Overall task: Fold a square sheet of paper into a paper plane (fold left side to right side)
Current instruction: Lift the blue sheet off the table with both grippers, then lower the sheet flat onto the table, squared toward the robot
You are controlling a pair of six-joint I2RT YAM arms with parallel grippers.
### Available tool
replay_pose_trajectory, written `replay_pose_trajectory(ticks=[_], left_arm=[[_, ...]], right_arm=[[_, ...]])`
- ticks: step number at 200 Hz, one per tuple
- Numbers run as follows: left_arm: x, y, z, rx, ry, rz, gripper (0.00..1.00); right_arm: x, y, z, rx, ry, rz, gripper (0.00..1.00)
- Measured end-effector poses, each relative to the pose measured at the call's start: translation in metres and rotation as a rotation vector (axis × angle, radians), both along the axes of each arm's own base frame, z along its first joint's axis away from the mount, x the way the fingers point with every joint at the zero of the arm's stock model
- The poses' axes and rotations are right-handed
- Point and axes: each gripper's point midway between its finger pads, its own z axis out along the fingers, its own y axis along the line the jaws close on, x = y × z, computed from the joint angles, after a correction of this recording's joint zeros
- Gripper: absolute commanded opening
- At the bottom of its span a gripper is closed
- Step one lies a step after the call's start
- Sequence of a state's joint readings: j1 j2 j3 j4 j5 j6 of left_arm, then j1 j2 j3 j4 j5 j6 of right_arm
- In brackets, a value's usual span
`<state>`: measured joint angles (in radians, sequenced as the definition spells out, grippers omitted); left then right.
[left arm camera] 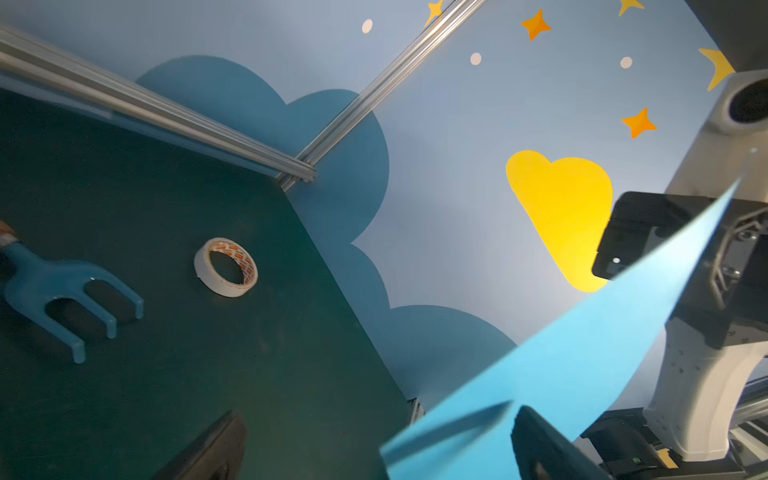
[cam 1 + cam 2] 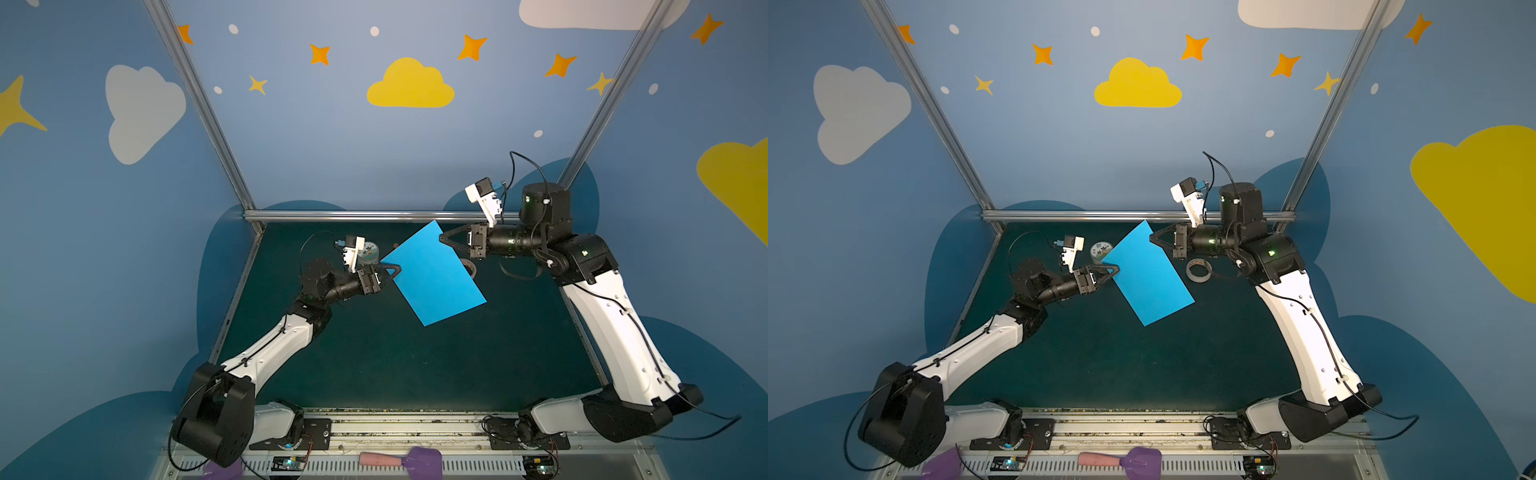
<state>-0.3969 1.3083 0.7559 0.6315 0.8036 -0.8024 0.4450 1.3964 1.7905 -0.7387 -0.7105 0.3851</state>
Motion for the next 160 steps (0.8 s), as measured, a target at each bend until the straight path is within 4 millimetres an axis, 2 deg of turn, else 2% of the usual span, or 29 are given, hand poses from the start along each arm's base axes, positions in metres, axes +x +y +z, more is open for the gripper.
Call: replay_pose_trajectory(ticks=[10, 27, 40, 64, 74, 103, 126, 160], left_arm=[[-0.005, -0.009, -0.001, -0.011, 0.005, -0.026, 0.89], [-0.014, -0.024, 0.001, -0.037, 0.007, -0.072, 0.64], [-0.019, -0.032, 0.002, -0.052, 0.009, -0.098, 0.5], [-0.018, -0.034, -0.002, -0.065, 0.028, -0.095, 0.51], [-0.017, -0.033, -0.005, -0.064, 0.04, -0.086, 0.48], [-0.014, -0.032, -0.01, -0.059, 0.066, -0.064, 0.18], [-0.011, -0.031, -0.016, -0.043, 0.086, -0.044, 0.04], [-0.005, -0.03, -0.032, -0.004, 0.141, -0.008, 0.04]], right_arm=[[0.008, -0.004, -0.01, 0.002, 0.026, -0.026, 0.0], [0.019, -0.01, -0.028, 0.001, 0.067, -0.065, 0.0], [0.026, -0.016, -0.04, -0.001, 0.097, -0.095, 0.0], [0.034, -0.027, -0.055, 0.003, 0.13, -0.143, 0.0], [0.035, -0.033, -0.06, 0.007, 0.136, -0.164, 0.0], [0.035, -0.05, -0.067, 0.033, 0.142, -0.219, 0.0], [0.034, -0.059, -0.077, 0.05, 0.154, -0.249, 0.0], [0.031, -0.065, -0.108, 0.053, 0.213, -0.278, 0.0]])
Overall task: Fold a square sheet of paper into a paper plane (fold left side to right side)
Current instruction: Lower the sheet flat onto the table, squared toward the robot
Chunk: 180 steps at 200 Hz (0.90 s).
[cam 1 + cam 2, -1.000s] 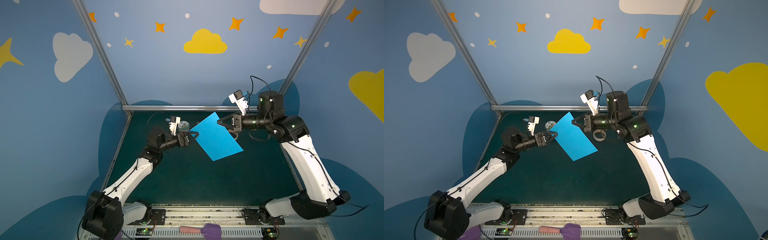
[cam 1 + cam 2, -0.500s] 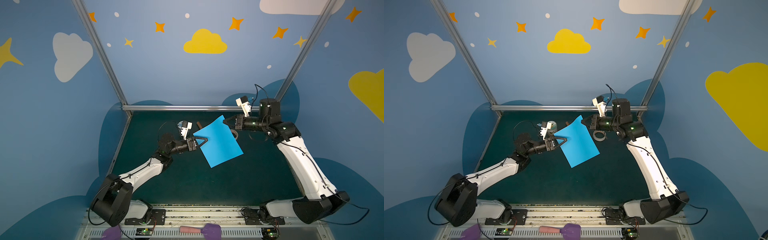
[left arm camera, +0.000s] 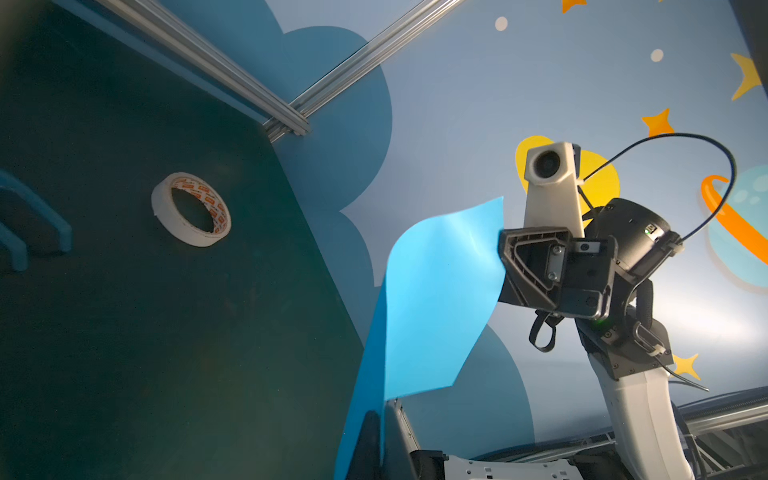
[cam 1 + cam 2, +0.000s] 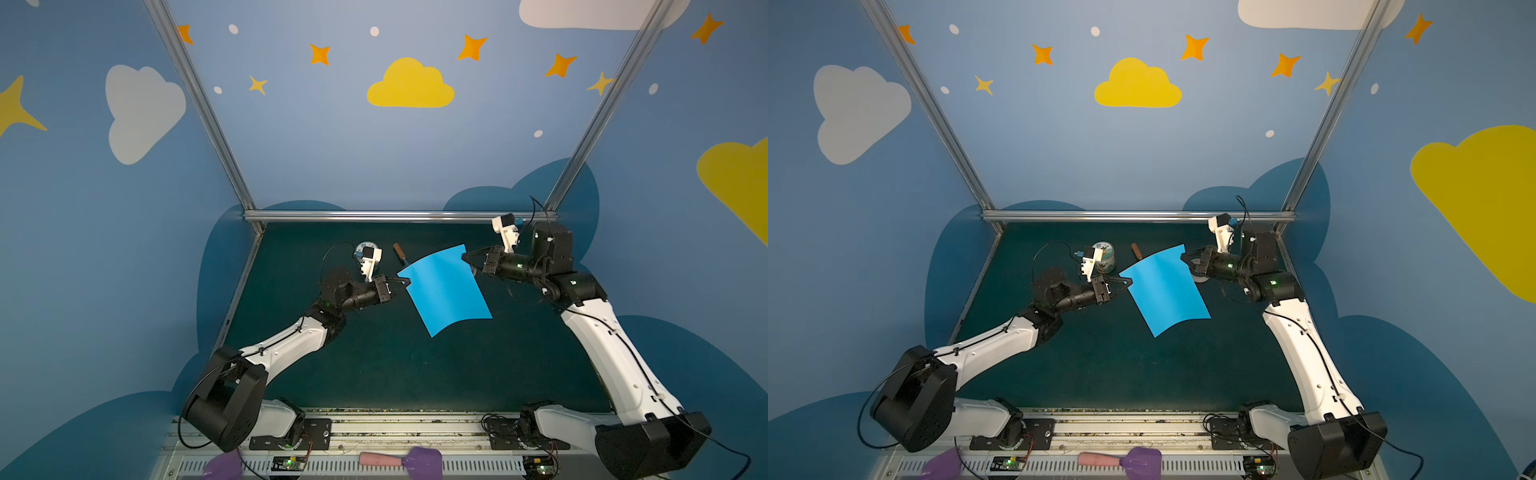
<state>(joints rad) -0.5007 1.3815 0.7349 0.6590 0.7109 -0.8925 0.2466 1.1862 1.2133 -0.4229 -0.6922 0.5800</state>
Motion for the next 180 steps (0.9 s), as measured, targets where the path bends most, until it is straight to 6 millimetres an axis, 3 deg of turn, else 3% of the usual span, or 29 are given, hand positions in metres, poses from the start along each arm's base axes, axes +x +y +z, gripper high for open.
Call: replay_pose_trajectory(ticks=[15, 30, 54, 74, 92, 113, 142, 163, 180], left_arm=[[0.003, 0.001, -0.011, 0.027, 0.033, 0.013, 0.04], [0.004, 0.002, -0.022, 0.068, 0.073, 0.024, 0.03], [0.005, 0.004, -0.034, 0.153, 0.131, 0.022, 0.03], [0.005, 0.009, -0.044, 0.22, 0.171, 0.016, 0.04], [0.006, 0.015, -0.068, 0.292, 0.227, 0.009, 0.03], [0.002, 0.026, -0.114, 0.398, 0.345, 0.001, 0.03], [-0.006, 0.043, -0.169, 0.535, 0.497, -0.011, 0.03], [-0.003, 0.051, -0.185, 0.623, 0.541, -0.02, 0.04], [0.005, 0.054, -0.184, 0.683, 0.533, -0.03, 0.03]], right_arm=[[-0.005, -0.002, -0.017, -0.002, 0.032, -0.008, 0.01], [-0.011, -0.005, -0.033, -0.005, 0.066, -0.016, 0.24], [-0.026, -0.013, -0.07, -0.029, 0.119, -0.038, 0.46], [-0.043, -0.02, -0.108, -0.059, 0.183, -0.062, 0.55], [-0.059, -0.028, -0.143, -0.086, 0.245, -0.084, 0.58], [-0.076, -0.034, -0.183, -0.122, 0.322, -0.096, 0.59], [-0.084, -0.034, -0.213, -0.159, 0.399, -0.083, 0.58], [-0.082, -0.027, -0.226, -0.185, 0.42, -0.046, 0.55], [-0.079, -0.019, -0.237, -0.211, 0.447, -0.012, 0.5]])
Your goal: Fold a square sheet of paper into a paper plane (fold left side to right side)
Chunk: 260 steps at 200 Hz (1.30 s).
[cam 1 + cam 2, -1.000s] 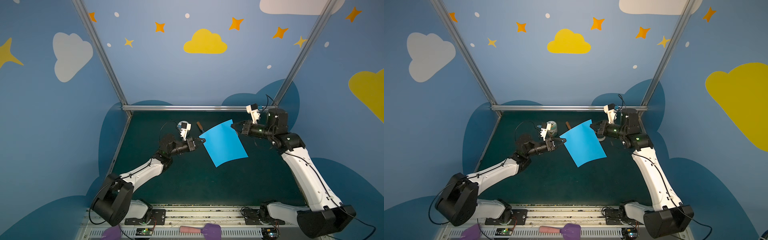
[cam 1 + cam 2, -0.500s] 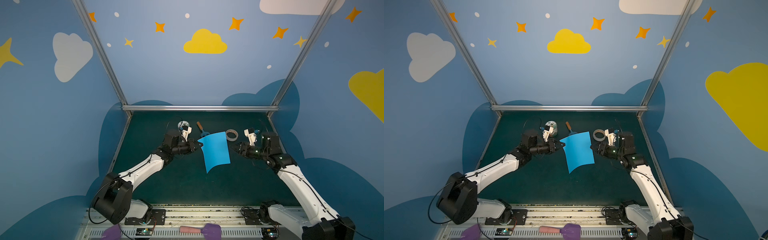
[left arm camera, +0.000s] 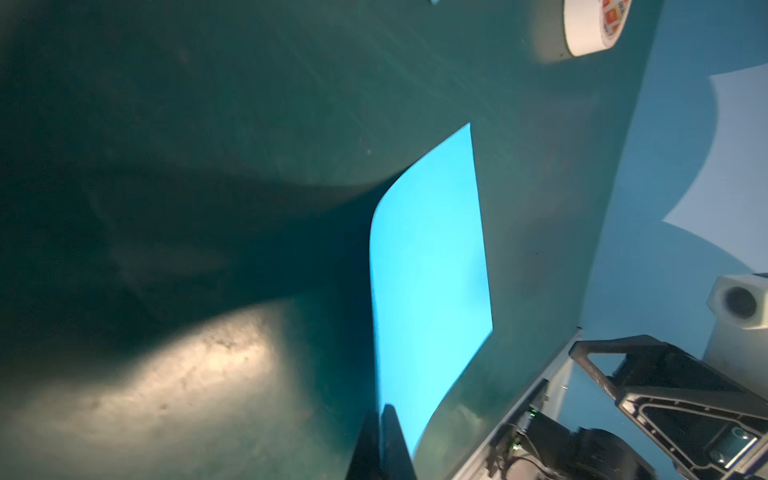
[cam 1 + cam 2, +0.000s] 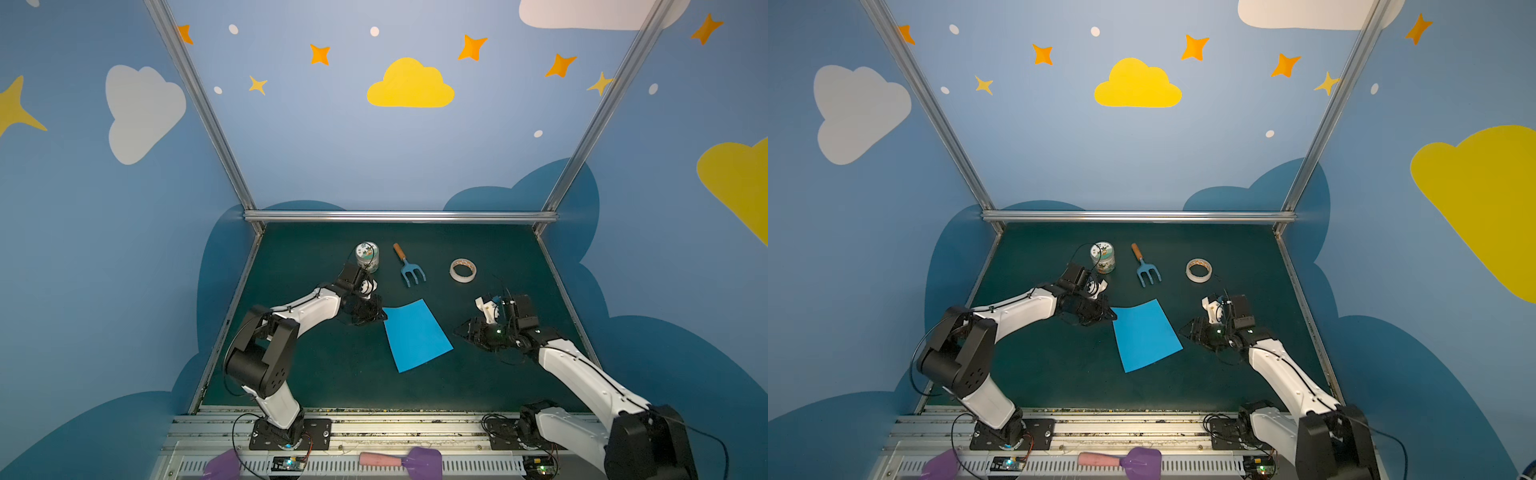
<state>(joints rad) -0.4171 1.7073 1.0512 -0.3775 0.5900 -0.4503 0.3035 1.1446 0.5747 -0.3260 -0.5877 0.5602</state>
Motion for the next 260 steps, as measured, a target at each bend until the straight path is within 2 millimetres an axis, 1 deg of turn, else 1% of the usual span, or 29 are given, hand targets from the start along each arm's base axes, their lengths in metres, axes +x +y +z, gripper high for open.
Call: replay_pose_trajectory(ticks=[9, 28, 51, 72, 92, 114, 141, 156, 177, 223, 247, 260], left_arm=[[0.005, 0.0, 0.002, 0.025, -0.008, -0.017, 0.03], [0.015, 0.002, 0.005, 0.078, -0.026, -0.057, 0.03], [0.022, 0.006, 0.0, 0.149, -0.024, -0.101, 0.03], [0.023, 0.012, -0.009, 0.211, -0.007, -0.143, 0.03], [0.022, 0.018, -0.016, 0.261, 0.01, -0.183, 0.03], [0.024, 0.02, -0.017, 0.292, 0.014, -0.216, 0.03], [0.024, 0.022, -0.015, 0.307, 0.01, -0.241, 0.03], [0.024, 0.022, -0.014, 0.308, 0.007, -0.248, 0.03], [0.025, 0.021, -0.012, 0.309, 0.006, -0.257, 0.03], [0.025, 0.017, -0.01, 0.282, 0.017, -0.252, 0.04], [0.024, 0.006, -0.007, 0.231, 0.036, -0.224, 0.03], [0.024, -0.004, -0.005, 0.193, 0.045, -0.203, 0.04]], right_arm=[[0.003, 0.005, -0.005, -0.01, 0.012, 0.025, 0.46], [0.016, 0.02, -0.011, -0.027, 0.025, 0.08, 0.33], [0.034, 0.045, -0.015, -0.038, 0.017, 0.156, 0.18], [0.046, 0.067, -0.019, -0.048, 0.005, 0.216, 0.11], [0.056, 0.08, -0.028, -0.063, 0.006, 0.251, 0.05], [0.07, 0.084, -0.041, -0.098, 0.01, 0.264, 0.03], [0.079, 0.086, -0.055, -0.129, 0.02, 0.283, 0.0], [0.079, 0.085, -0.064, -0.143, 0.033, 0.291, 0.0], [0.073, 0.082, -0.076, -0.154, 0.064, 0.292, 0.0], [0.069, 0.084, -0.077, -0.129, 0.039, 0.273, 0.0], [0.066, 0.087, -0.078, -0.114, 0.025, 0.265, 0.0], [0.066, 0.088, -0.078, -0.107, 0.022, 0.259, 0.0]])
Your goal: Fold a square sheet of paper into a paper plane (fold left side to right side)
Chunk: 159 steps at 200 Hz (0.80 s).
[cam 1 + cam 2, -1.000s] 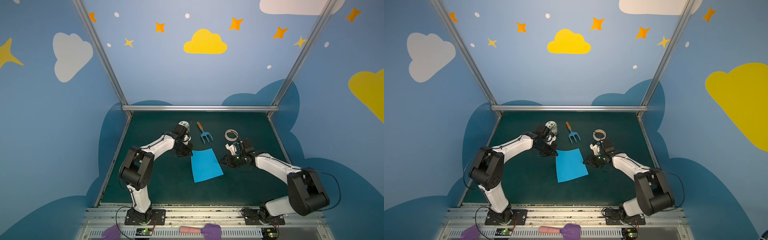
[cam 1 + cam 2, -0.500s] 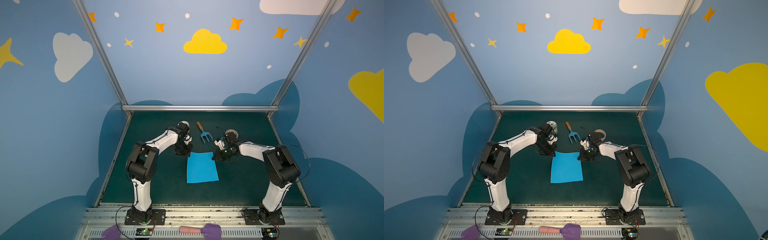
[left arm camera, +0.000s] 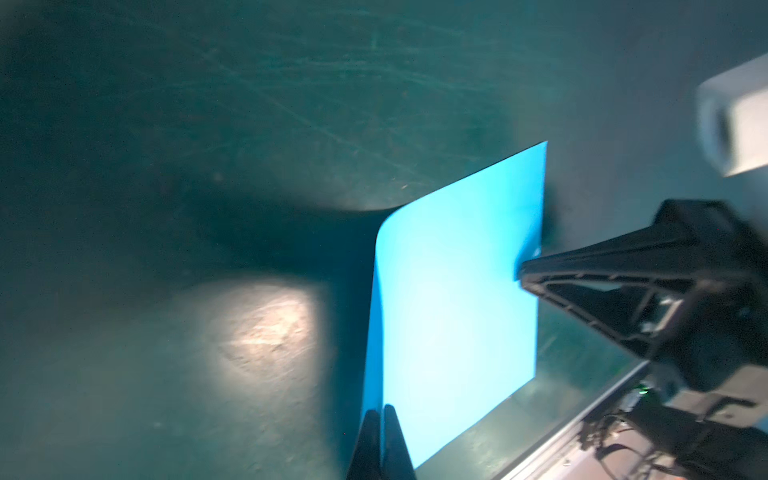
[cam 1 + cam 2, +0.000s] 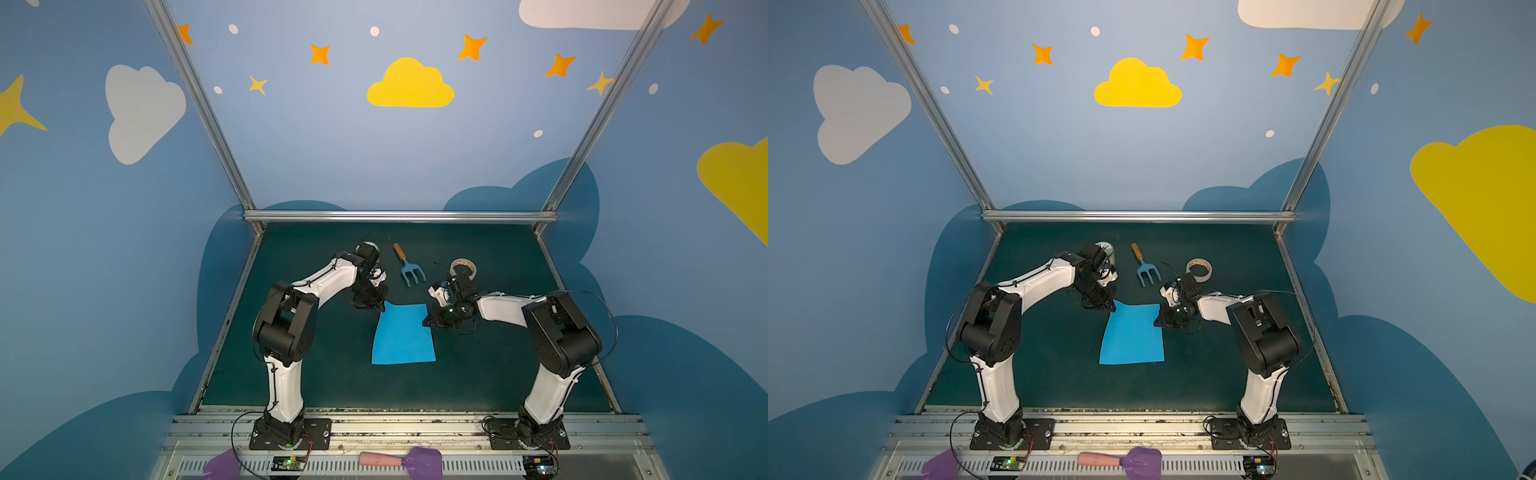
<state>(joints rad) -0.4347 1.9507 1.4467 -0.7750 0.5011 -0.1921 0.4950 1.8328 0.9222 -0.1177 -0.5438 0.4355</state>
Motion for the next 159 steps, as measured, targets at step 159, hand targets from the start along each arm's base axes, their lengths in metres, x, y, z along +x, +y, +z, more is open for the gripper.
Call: replay_pose_trajectory(ticks=[159], left_arm=[[0.016, -0.099, -0.035, -0.168, 0.101, 0.306, 0.04]], right_arm=[[-0.003, 0.006, 0.001, 0.058, -0.003, -0.001, 0.0]])
